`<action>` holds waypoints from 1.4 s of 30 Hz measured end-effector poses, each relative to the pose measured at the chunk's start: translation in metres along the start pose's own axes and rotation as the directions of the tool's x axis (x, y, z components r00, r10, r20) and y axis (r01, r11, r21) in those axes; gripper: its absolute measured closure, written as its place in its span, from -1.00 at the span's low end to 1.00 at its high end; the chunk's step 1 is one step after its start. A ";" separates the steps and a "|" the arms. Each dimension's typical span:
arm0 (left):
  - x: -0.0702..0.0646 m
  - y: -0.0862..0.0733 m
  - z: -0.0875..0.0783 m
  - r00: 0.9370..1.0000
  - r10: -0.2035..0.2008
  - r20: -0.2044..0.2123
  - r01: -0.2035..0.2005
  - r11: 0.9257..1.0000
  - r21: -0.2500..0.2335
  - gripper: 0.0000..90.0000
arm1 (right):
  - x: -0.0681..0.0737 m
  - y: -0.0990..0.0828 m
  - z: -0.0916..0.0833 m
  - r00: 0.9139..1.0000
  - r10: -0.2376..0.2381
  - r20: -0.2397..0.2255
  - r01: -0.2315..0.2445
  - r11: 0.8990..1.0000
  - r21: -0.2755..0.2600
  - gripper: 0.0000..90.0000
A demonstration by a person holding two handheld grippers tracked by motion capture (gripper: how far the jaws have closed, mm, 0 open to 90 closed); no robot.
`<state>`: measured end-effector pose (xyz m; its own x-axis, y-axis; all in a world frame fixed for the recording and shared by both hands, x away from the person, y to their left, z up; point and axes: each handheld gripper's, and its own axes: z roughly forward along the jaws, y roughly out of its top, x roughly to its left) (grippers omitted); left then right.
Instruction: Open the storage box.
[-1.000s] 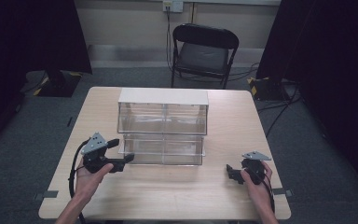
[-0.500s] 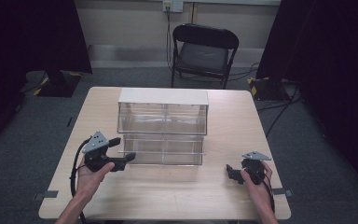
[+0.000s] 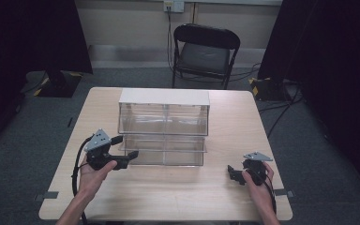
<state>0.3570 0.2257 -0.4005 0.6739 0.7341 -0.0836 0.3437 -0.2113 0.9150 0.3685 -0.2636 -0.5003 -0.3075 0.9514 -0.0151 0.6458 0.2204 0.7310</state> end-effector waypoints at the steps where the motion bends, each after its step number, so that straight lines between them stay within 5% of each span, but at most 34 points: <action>1: 0.000 0.000 0.000 1.000 0.002 -0.003 -0.002 1.000 0.000 -0.66 | 0.000 0.000 0.000 1.000 0.000 0.000 0.000 1.000 0.000 -0.78; 42: 0.004 0.016 0.000 1.000 -0.015 -0.016 0.014 0.999 -0.048 -0.65 | 0.000 0.000 0.000 1.000 0.000 0.000 0.000 1.000 0.000 -0.78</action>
<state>0.3651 0.2251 -0.3860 0.6582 0.7473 -0.0906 0.3214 -0.1701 0.9315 0.3685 -0.2636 -0.5003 -0.3077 0.9514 -0.0155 0.6458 0.2208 0.7309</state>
